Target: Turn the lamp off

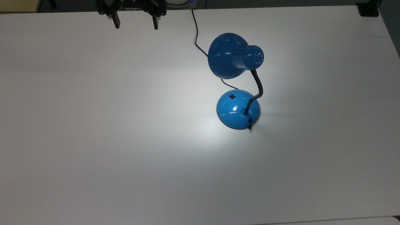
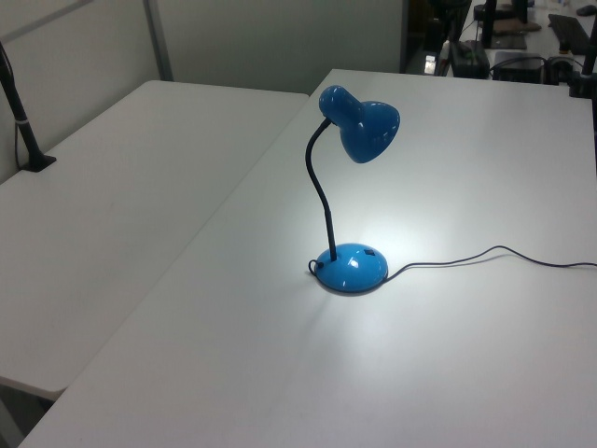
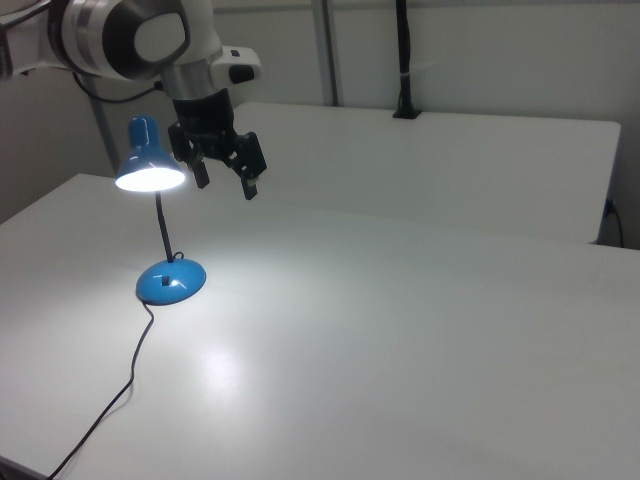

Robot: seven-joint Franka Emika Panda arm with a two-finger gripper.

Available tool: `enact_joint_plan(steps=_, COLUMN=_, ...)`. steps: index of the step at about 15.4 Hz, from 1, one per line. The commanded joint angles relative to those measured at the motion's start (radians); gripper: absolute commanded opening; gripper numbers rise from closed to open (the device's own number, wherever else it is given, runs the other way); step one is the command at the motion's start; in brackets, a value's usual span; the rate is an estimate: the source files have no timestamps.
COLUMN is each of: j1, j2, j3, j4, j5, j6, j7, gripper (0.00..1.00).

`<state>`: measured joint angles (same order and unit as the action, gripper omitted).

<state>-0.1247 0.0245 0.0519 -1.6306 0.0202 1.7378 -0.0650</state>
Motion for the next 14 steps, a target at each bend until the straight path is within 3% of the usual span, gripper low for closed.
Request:
enact_joint_plan(steps=1, j1=0.013, j2=0.003, j3=-0.001, j4=0.012, j5=-0.008, j6=-0.034, j7=-0.012, gripper=1.0)
enact_joint_plan(steps=8, j1=0.013, j2=0.003, j3=-0.001, j4=0.012, j5=-0.008, j6=-0.034, j7=-0.024, gripper=1.0)
enact_joint_plan(steps=14, j1=0.016, j2=-0.011, j3=0.006, j4=-0.054, j5=-0.037, j6=-0.09, j7=-0.403, gripper=1.0)
